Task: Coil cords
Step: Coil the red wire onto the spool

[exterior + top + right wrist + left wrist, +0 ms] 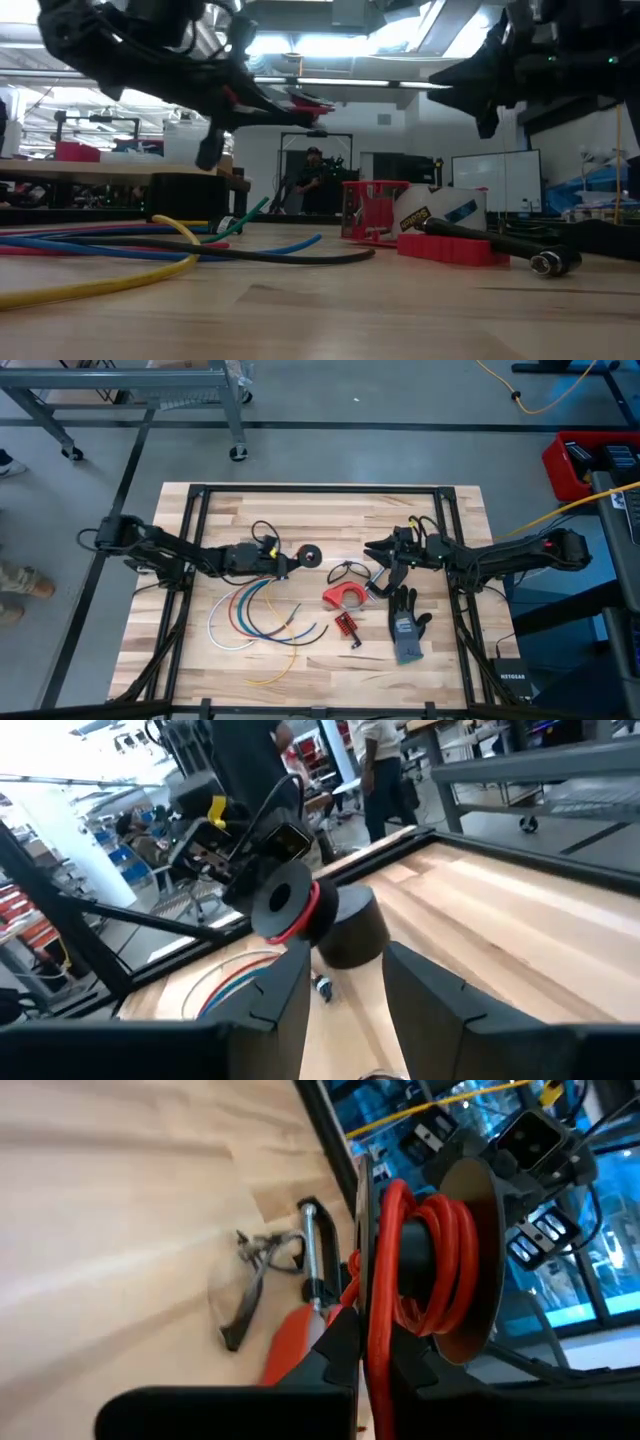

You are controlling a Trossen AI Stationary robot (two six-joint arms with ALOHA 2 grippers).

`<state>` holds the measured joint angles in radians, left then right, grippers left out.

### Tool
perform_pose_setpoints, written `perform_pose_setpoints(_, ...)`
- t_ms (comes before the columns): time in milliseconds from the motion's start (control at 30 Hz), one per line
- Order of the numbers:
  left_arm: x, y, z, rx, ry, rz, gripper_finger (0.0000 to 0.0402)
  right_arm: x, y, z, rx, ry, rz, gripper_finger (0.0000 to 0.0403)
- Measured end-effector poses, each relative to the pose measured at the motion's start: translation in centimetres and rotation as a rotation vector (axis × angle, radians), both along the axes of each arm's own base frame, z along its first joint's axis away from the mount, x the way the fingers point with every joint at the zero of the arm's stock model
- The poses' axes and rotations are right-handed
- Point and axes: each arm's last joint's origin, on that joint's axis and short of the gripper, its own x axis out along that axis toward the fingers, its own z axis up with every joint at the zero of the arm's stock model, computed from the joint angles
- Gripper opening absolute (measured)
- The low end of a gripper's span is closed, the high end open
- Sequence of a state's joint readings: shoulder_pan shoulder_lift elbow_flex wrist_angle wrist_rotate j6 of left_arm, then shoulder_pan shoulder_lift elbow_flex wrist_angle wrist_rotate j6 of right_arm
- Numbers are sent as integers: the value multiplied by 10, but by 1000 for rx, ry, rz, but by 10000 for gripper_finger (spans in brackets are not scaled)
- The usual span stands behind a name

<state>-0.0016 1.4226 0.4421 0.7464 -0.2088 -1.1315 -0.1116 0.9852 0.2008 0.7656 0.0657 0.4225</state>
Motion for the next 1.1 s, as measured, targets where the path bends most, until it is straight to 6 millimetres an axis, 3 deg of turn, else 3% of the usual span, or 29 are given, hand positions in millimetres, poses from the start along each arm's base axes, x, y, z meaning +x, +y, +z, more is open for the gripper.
perform_pose_setpoints(267,17,-10,-20,-152,41,93,0,12,0,-17,57,70,55,131)
perform_pose_setpoints(733,16,-39,-54,-550,115,220,0,29,0,-17,19,113,118,131)
perform_pose_setpoints(1100,13,-42,-57,-558,149,229,1,30,0,-19,1,130,132,131)
